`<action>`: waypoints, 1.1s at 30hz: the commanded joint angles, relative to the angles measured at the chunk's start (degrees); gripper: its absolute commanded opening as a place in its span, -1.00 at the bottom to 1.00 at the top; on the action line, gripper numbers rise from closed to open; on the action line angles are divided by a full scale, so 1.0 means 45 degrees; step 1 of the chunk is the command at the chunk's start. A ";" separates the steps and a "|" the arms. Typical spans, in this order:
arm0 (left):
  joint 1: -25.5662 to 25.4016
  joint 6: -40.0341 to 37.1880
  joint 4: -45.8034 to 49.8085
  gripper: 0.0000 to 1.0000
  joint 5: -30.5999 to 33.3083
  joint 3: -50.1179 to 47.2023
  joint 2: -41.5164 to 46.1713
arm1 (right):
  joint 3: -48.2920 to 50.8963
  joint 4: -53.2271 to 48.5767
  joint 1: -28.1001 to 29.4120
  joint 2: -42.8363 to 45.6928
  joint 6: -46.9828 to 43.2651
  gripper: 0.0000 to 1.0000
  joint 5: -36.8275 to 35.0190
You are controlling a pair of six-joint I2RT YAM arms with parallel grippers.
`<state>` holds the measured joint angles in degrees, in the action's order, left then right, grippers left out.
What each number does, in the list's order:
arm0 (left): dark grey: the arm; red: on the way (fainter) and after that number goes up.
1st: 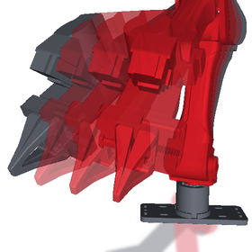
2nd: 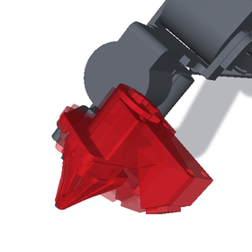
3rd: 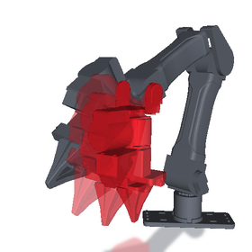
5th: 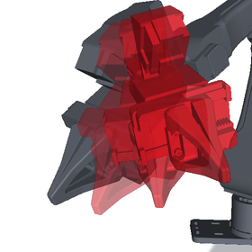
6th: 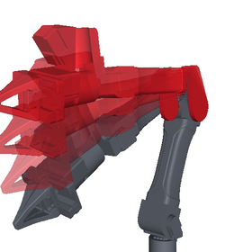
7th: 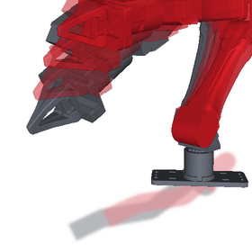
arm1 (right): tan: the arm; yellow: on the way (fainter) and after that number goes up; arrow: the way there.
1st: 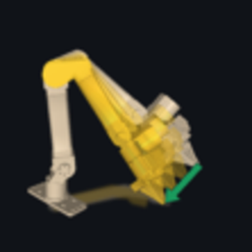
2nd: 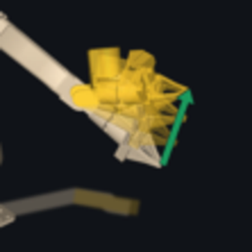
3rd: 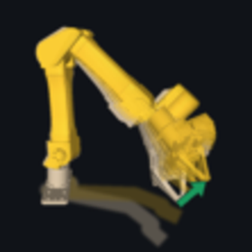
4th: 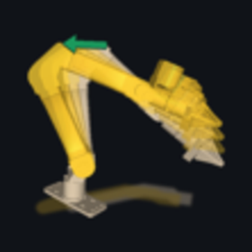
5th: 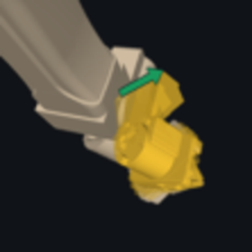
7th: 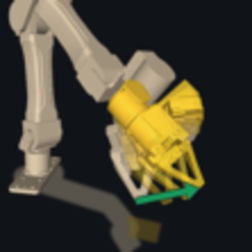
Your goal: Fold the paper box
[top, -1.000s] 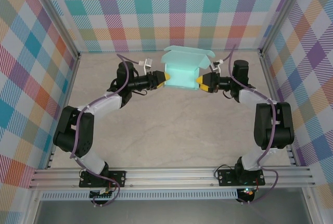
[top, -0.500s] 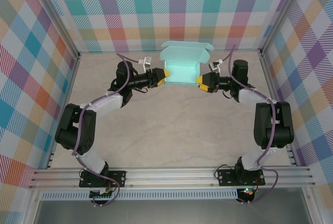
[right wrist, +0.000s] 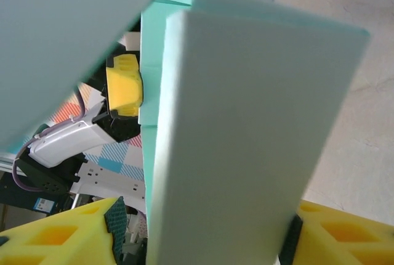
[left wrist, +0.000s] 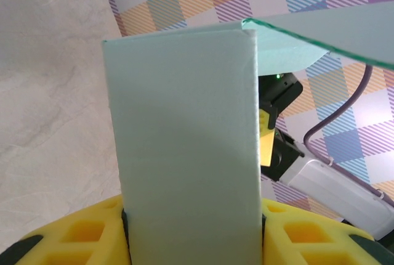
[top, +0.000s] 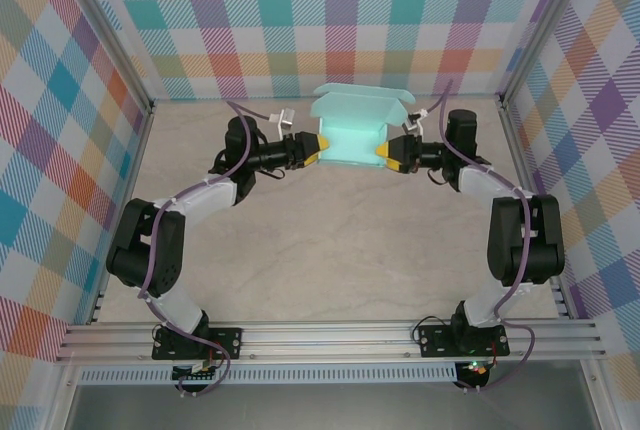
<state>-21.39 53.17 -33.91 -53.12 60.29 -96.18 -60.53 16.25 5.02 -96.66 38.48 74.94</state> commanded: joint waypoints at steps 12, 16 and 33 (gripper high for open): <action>-0.0223 -0.0621 0.0423 -0.50 -0.0089 0.0723 -0.0159 | -0.1265 -0.4388 0.0371 -0.0608 -0.2895 -0.10 -0.0480; -0.0371 -0.1178 0.1127 -0.50 -0.0106 0.0877 -0.0150 | -0.1644 -0.5542 0.0503 -0.0793 -0.3356 -0.19 -0.1351; -0.0553 -0.2361 0.2634 -0.52 0.0357 0.1029 0.0079 | -0.2004 -0.5882 0.1035 -0.1093 -0.3254 -0.03 -0.1969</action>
<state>-21.89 45.28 -22.44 -49.78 62.94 -97.01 -68.60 -11.62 8.54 -101.89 23.55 65.34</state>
